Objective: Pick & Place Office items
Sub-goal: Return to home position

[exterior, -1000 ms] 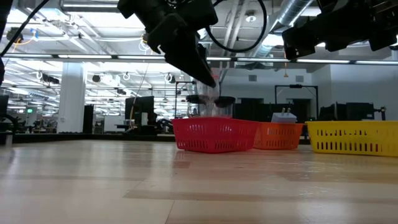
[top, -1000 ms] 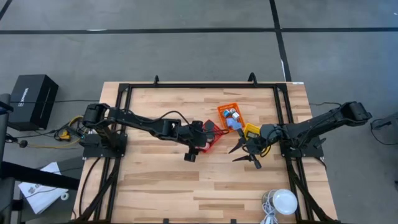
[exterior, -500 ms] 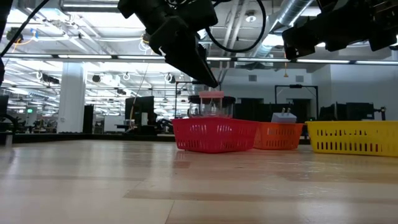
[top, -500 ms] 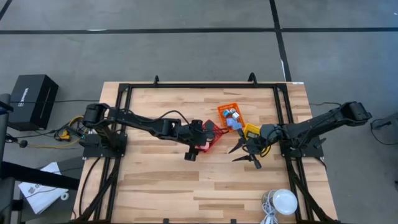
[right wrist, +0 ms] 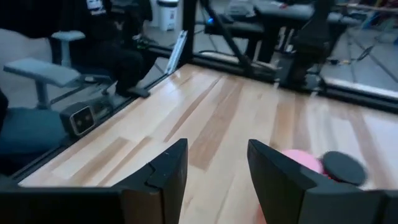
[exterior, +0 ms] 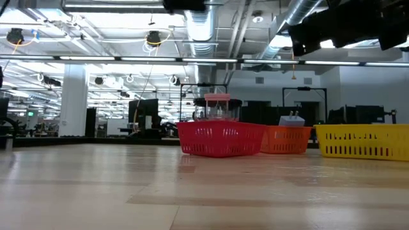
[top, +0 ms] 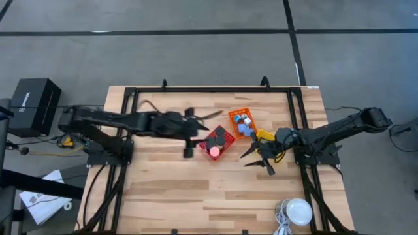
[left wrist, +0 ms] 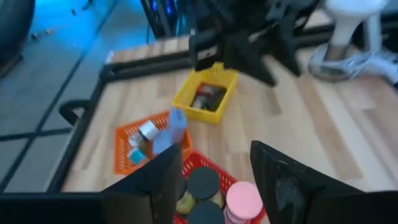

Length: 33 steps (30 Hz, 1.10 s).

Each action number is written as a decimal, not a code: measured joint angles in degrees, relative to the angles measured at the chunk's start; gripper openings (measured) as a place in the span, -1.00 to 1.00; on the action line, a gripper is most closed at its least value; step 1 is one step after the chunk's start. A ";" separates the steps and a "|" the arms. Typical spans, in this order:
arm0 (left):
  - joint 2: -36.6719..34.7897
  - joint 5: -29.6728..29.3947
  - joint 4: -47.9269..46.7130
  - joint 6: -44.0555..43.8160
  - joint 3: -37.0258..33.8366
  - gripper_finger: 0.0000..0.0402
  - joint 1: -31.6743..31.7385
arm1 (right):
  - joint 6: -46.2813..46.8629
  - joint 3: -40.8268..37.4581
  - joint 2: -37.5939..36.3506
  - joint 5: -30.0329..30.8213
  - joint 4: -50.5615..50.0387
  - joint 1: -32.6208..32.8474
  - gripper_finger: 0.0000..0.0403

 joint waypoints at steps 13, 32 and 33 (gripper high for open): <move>-29.43 -2.16 5.38 0.36 -17.76 -0.42 -0.01 | 0.93 0.02 -18.42 0.00 -9.54 -13.44 -0.21; -61.40 -3.29 26.65 6.44 -51.96 -0.64 0.23 | -0.89 -1.48 -21.88 -0.45 -17.36 -24.04 -0.21; -62.44 -3.27 26.66 6.44 -52.92 -0.64 0.23 | -0.82 -2.46 -21.88 -0.44 -16.62 -24.42 -0.21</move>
